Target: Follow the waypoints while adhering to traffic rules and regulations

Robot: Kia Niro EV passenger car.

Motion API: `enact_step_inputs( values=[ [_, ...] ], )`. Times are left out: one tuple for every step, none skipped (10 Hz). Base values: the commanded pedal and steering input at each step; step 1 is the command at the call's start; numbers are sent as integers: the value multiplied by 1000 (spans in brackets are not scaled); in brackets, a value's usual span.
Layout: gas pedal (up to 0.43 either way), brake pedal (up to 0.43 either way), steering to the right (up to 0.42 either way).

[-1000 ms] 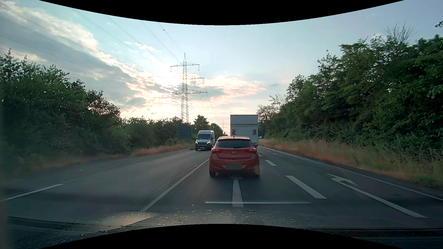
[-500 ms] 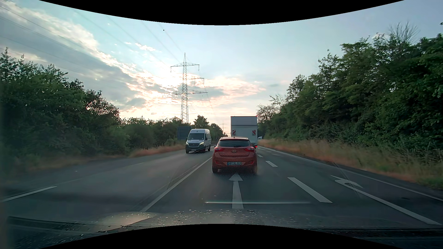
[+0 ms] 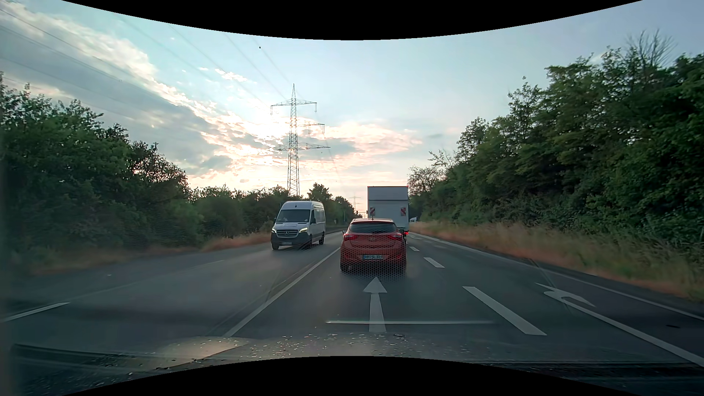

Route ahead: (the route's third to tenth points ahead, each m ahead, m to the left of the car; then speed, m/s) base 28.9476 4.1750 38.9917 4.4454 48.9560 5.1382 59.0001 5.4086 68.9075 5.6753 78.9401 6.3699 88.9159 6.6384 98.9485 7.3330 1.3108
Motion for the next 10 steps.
enact_step_inputs(
  values=[
    [240,0,-5],
    [240,0,-5],
    [240,0,-5],
    [240,0,-5],
    [240,0,-5],
    [240,0,-5],
    [240,0,-5],
    [240,0,-5],
    [240,0,-5],
    [240,0,-5]
  ],
)
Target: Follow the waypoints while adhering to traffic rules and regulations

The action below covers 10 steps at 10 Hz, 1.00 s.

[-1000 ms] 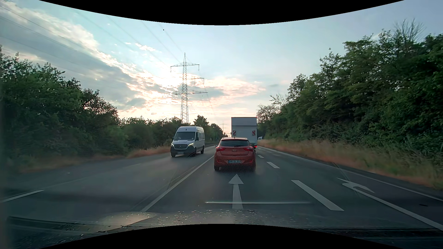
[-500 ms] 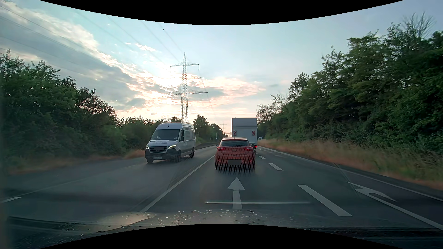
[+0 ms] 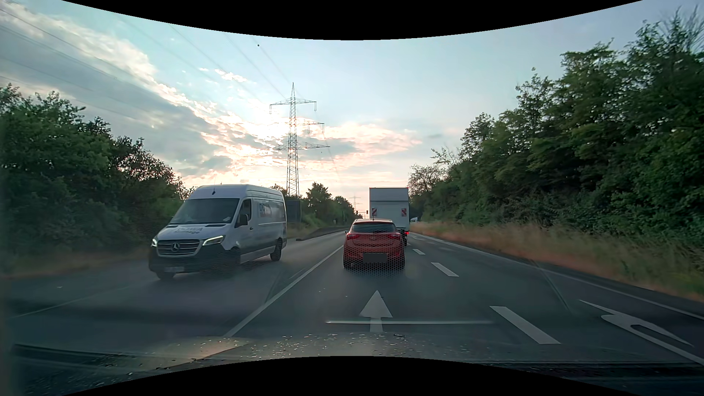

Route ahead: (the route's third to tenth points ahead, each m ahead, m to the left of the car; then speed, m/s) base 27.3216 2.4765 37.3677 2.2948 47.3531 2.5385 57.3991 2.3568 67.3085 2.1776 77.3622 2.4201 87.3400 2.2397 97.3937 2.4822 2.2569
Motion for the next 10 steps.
enact_step_inputs(
  values=[
    [240,0,-5],
    [240,0,-5],
    [240,0,-5],
    [240,0,-5],
    [228,0,-5],
    [220,0,-5],
    [209,0,-5],
    [209,0,-5],
    [209,0,-5],
    [209,0,-5]
  ],
)
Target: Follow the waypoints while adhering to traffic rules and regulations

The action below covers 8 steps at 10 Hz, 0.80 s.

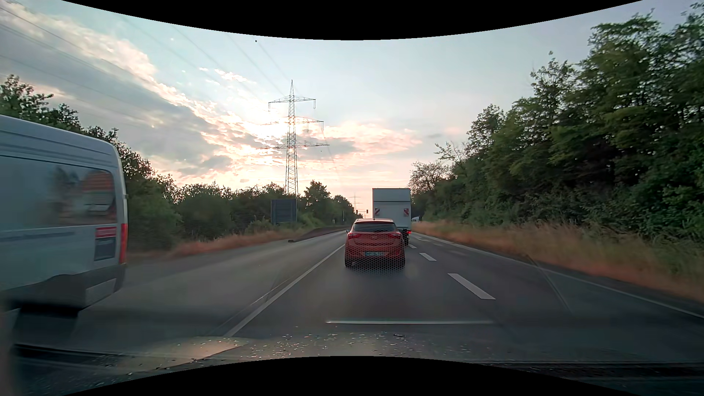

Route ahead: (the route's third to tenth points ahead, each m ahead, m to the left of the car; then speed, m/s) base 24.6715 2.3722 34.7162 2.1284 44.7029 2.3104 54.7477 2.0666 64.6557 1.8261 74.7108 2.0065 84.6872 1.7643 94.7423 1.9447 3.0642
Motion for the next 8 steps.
enact_step_inputs(
  values=[
    [209,0,-5],
    [209,0,-5],
    [209,0,-5],
    [209,0,-5],
    [209,0,-4],
    [209,0,-4],
    [197,0,-4],
    [177,0,-4]
  ],
)
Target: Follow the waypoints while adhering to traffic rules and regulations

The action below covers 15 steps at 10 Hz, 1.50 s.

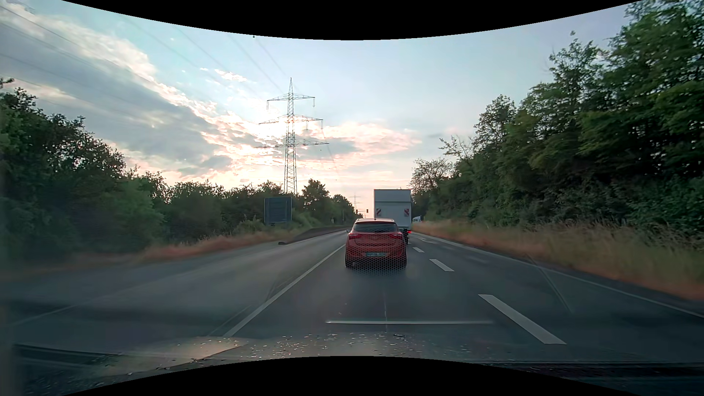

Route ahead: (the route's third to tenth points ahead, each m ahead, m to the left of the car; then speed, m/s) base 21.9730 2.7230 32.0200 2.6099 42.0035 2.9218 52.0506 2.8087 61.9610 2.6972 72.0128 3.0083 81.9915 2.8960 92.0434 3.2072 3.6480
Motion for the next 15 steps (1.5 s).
enact_step_inputs(
  values=[
    [157,0,-4],
    [138,0,-4],
    [87,0,-4],
    [79,0,-4],
    [79,0,-4],
    [79,0,-4],
    [79,0,-4],
    [79,0,-4],
    [79,0,-4],
    [87,0,-4],
    [87,0,-4],
    [87,0,-4],
    [87,0,-4],
    [87,0,-4],
    [98,0,-4]
  ],
)
